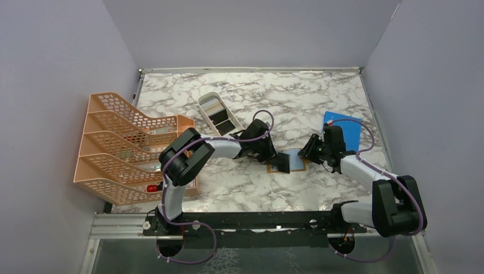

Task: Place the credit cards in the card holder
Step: Insert the credit card into the card holder.

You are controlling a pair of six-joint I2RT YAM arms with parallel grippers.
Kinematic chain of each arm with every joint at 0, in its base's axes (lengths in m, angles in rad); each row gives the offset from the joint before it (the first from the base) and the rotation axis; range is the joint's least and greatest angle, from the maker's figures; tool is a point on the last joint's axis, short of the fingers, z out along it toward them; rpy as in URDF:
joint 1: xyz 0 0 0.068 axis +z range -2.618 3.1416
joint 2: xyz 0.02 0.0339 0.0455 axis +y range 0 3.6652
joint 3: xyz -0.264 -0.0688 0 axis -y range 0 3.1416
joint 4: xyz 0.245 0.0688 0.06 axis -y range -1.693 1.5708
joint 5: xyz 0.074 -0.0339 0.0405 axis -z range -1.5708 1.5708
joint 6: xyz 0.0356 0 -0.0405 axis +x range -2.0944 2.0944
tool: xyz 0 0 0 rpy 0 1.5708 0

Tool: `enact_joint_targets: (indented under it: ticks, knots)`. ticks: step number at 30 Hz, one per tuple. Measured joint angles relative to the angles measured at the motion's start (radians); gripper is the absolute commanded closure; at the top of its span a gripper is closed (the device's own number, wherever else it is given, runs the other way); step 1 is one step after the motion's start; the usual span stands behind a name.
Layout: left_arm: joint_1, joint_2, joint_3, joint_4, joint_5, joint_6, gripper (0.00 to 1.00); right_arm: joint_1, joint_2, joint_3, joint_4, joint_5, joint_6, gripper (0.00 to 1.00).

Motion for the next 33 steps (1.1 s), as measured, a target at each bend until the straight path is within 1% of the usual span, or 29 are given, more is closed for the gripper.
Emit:
enact_joint_targets:
  ticks: [8, 16, 22, 27, 33]
  knots:
    - [0.0, 0.0, 0.023, -0.027, -0.004, 0.011, 1.0, 0.0, 0.002, 0.0, 0.001, -0.003, 0.001, 0.6]
    - [0.001, 0.026, 0.05, -0.019, -0.003, 0.007, 1.0, 0.0, 0.002, 0.0, 0.001, -0.003, 0.001, 0.6]
    - [0.001, 0.03, 0.052, -0.003, -0.008, 0.007, 1.0, 0.0, 0.002, -0.001, 0.003, -0.004, 0.001, 0.6]
    - [0.0, 0.031, 0.052, 0.012, -0.017, 0.006, 0.98, 0.0, 0.002, -0.004, 0.01, -0.006, 0.006, 0.6]
    - [-0.009, 0.032, 0.052, 0.05, -0.045, -0.005, 1.0, 0.0, 0.002, -0.004, 0.012, -0.01, 0.01, 0.6]
